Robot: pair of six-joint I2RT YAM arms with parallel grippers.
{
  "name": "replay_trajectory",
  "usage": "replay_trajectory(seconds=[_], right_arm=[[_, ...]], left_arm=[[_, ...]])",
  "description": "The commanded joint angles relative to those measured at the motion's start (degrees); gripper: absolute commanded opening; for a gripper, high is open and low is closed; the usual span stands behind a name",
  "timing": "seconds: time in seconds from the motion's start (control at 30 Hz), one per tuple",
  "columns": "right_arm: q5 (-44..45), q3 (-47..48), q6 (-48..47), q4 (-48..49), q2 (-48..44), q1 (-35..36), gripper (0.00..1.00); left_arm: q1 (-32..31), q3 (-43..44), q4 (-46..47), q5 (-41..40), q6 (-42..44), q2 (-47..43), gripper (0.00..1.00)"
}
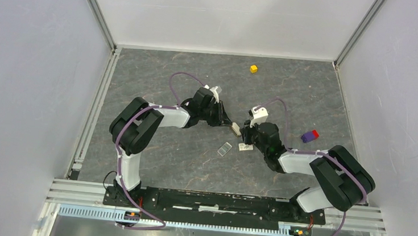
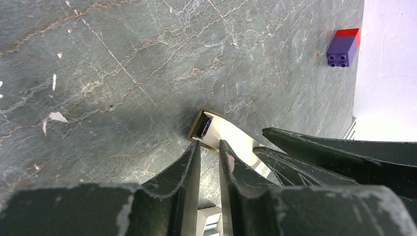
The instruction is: Load the staples into the stapler
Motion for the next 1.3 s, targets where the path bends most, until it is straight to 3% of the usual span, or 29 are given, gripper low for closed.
replay_trajectory(seconds=[0.0, 0.23, 0.37, 0.5, 0.73, 0.9, 0.93, 0.97, 1.0, 1.27], right_arm=[[3.50, -5.81, 1.26, -9.40, 2.70, 1.19, 0.26], [4.41, -4.40, 1.11, -10.01, 1.71, 1.76, 0.28], [6.19, 6.29, -1.92, -19.51, -1.95, 0.76, 0.32], [8.04, 13.70, -3.96, -27.00, -8.03, -1.11, 0.44], [1.92, 13.96, -7.44, -31.36, -15.47, -1.85, 0.49], [-1.49, 14.97, -6.53, -37.52, -19.02, -1.84, 0.52], [-0.85, 15.44, -6.47, -39.46, -20.89, -1.84, 0.55], [-0.22, 16.41, -6.64, -41.61, -22.88, -1.87, 0.87], [0.78, 17.43, -7.23, -43.86, -24.62, -1.83, 0.98], [11.17, 21.18, -6.82, -56.24, -40.85, -1.83, 0.98]], left_arm=[[-0.91, -1.57, 1.59, 1.82, 2.33, 1.06, 0.26], [-0.82, -2.60, 3.87, 2.62, 1.52, 0.02, 0.27], [-0.14, 3.49, -3.21, 1.85, 4.20, -3.31, 0.33], [1.08, 8.94, -11.25, -0.39, 7.73, -8.26, 0.44], [2.10, 10.20, -18.31, -4.08, 11.33, -16.14, 0.50], [2.17, 9.90, -23.16, -5.75, 14.40, -24.24, 0.60], [2.11, 9.91, -24.69, -6.56, 15.54, -26.56, 0.65], [2.12, 9.82, -26.50, -7.66, 16.65, -29.47, 0.78], [2.13, 9.70, -28.58, -9.16, 18.20, -32.38, 0.99], [2.17, 5.13, -42.78, -26.40, 27.39, -58.66, 1.00]])
